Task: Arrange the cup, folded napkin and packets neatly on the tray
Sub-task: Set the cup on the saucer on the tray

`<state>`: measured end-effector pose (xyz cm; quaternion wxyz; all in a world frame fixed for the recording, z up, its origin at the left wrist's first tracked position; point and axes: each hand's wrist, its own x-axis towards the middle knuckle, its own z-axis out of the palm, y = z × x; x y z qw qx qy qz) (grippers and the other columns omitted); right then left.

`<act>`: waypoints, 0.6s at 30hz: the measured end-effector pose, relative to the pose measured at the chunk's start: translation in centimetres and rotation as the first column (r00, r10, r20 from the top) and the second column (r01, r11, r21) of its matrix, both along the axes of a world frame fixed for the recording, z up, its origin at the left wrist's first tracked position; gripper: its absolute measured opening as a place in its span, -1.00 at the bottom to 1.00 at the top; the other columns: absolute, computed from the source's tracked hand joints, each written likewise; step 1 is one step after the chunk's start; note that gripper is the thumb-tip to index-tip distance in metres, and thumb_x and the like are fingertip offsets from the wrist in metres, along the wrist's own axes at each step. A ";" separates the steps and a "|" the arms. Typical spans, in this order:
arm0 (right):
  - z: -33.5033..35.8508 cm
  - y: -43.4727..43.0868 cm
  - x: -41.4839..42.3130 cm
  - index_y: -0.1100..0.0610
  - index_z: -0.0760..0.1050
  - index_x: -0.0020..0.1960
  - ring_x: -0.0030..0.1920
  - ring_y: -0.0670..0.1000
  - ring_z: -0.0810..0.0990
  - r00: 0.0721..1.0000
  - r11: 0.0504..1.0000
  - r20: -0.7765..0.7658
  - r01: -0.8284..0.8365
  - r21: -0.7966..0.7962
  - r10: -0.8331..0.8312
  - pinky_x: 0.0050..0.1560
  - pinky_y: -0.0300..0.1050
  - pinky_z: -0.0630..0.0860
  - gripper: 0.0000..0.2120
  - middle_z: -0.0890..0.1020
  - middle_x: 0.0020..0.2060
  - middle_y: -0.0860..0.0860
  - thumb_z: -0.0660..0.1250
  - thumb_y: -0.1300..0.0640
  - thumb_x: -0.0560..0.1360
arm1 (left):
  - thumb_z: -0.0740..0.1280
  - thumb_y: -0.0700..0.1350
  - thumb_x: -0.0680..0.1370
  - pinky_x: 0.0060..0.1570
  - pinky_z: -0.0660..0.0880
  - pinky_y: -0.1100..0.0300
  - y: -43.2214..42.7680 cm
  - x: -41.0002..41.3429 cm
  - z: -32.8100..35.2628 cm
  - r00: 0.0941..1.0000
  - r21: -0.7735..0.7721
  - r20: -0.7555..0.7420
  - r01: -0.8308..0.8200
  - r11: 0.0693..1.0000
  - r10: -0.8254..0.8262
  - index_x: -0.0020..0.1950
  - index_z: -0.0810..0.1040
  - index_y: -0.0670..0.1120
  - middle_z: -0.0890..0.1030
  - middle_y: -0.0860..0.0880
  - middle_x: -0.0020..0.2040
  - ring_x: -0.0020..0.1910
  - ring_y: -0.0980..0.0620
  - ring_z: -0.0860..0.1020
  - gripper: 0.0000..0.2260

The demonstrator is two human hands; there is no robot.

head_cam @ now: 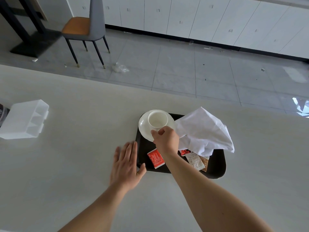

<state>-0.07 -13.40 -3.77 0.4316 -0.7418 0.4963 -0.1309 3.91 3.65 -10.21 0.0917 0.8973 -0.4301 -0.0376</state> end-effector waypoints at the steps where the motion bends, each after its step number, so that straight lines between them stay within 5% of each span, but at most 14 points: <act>1: 0.0 0.0 0.0 0.09 0.51 -0.26 -0.28 -0.05 0.63 1.000 1.000 0.001 -0.002 -0.001 0.002 -0.35 -0.28 0.38 -0.75 0.67 -0.36 -0.02 0.43 -0.03 0.48 | 0.17 0.15 0.48 0.48 0.10 -0.16 0.0 0.0 0.0 1.000 -0.001 -0.002 0.000 1.000 0.000 0.53 0.17 -0.21 0.34 -0.14 0.49 0.48 -0.11 0.26 -0.28; 18: 0.0 0.1 -0.3 0.06 0.55 -0.22 -0.31 -0.10 0.63 1.000 0.999 0.011 0.014 0.030 -0.014 -0.36 -0.28 0.40 -0.66 0.67 -0.37 -0.06 0.46 -0.21 0.42 | 0.16 0.16 0.49 0.48 0.10 -0.15 0.0 0.0 0.1 1.000 0.002 -0.027 -0.009 1.000 0.009 0.54 0.17 -0.20 0.33 -0.13 0.50 0.50 -0.10 0.25 -0.29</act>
